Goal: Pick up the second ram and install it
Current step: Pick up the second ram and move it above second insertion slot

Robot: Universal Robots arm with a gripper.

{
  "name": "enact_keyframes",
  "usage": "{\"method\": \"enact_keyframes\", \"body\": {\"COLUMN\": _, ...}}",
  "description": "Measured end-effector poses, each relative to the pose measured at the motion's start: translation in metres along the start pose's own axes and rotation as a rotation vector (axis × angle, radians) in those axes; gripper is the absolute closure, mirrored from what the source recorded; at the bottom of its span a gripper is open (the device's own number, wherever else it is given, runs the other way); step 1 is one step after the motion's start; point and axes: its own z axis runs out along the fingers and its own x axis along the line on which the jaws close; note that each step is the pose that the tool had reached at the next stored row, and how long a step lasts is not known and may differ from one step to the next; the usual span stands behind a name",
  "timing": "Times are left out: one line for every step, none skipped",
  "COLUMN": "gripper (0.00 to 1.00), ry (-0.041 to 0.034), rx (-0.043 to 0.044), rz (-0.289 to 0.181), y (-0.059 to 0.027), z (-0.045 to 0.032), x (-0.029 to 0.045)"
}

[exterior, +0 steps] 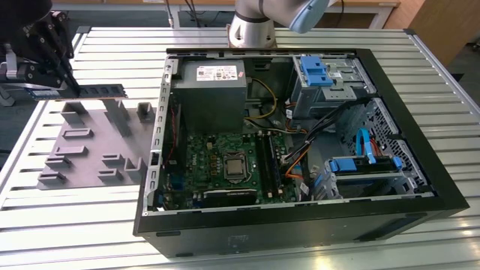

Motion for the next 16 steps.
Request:
{"method": "enact_keyframes", "body": {"gripper": 0.86, "ry": 0.0, "rx": -0.0001, "rz": 0.0, "y": -0.0007, "z": -0.0001, "x": 0.0}}
{"method": "enact_keyframes", "body": {"gripper": 0.86, "ry": 0.0, "rx": 0.0, "rz": 0.0, "y": -0.0013, "z": 0.0, "x": 0.0}}
{"method": "enact_keyframes", "body": {"gripper": 0.86, "ry": 0.0, "rx": 0.0, "rz": 0.0, "y": -0.002, "z": -0.0001, "x": 0.0}}
{"method": "enact_keyframes", "body": {"gripper": 0.86, "ry": 0.0, "rx": 0.0, "rz": 0.0, "y": -0.0027, "z": -0.0001, "x": 0.0}}
{"method": "enact_keyframes", "body": {"gripper": 0.86, "ry": -0.0001, "rx": 0.0001, "rz": 0.0, "y": -0.0034, "z": 0.0, "x": 0.0}}
{"method": "enact_keyframes", "body": {"gripper": 0.86, "ry": 0.0, "rx": 0.0, "rz": 0.0, "y": -0.004, "z": -0.0001, "x": 0.0}}
{"method": "enact_keyframes", "body": {"gripper": 0.86, "ry": 0.0, "rx": -0.0001, "rz": 0.0, "y": -0.0047, "z": -0.0002, "x": -0.0001}}
{"method": "enact_keyframes", "body": {"gripper": 0.86, "ry": 0.0, "rx": 0.0, "rz": 0.0, "y": -0.0054, "z": -0.0002, "x": 0.0}}
{"method": "enact_keyframes", "body": {"gripper": 0.86, "ry": -0.0001, "rx": 0.0, "rz": 0.0, "y": -0.0061, "z": -0.0002, "x": 0.0}}
{"method": "enact_keyframes", "body": {"gripper": 0.86, "ry": 0.0001, "rx": -0.0001, "rz": 0.0, "y": -0.0068, "z": -0.0003, "x": -0.0001}}
{"method": "enact_keyframes", "body": {"gripper": 0.86, "ry": 0.0, "rx": -0.0001, "rz": 0.0, "y": -0.0074, "z": -0.0003, "x": -0.0001}}
{"method": "enact_keyframes", "body": {"gripper": 0.86, "ry": 0.0, "rx": 0.0, "rz": 0.0, "y": -0.0081, "z": -0.0002, "x": 0.0}}
{"method": "enact_keyframes", "body": {"gripper": 0.86, "ry": 0.0, "rx": 0.0, "rz": 0.0, "y": -0.0087, "z": -0.0003, "x": -0.0001}}
{"method": "enact_keyframes", "body": {"gripper": 0.86, "ry": 0.0, "rx": 0.0, "rz": 0.0, "y": -0.0092, "z": -0.0003, "x": -0.0001}}
{"method": "enact_keyframes", "body": {"gripper": 0.86, "ry": 0.0, "rx": 0.0, "rz": 0.0, "y": -0.0099, "z": -0.0003, "x": -0.0001}}
{"method": "enact_keyframes", "body": {"gripper": 0.86, "ry": 0.0, "rx": 0.0, "rz": 0.0, "y": -0.0105, "z": -0.0003, "x": -0.0001}}
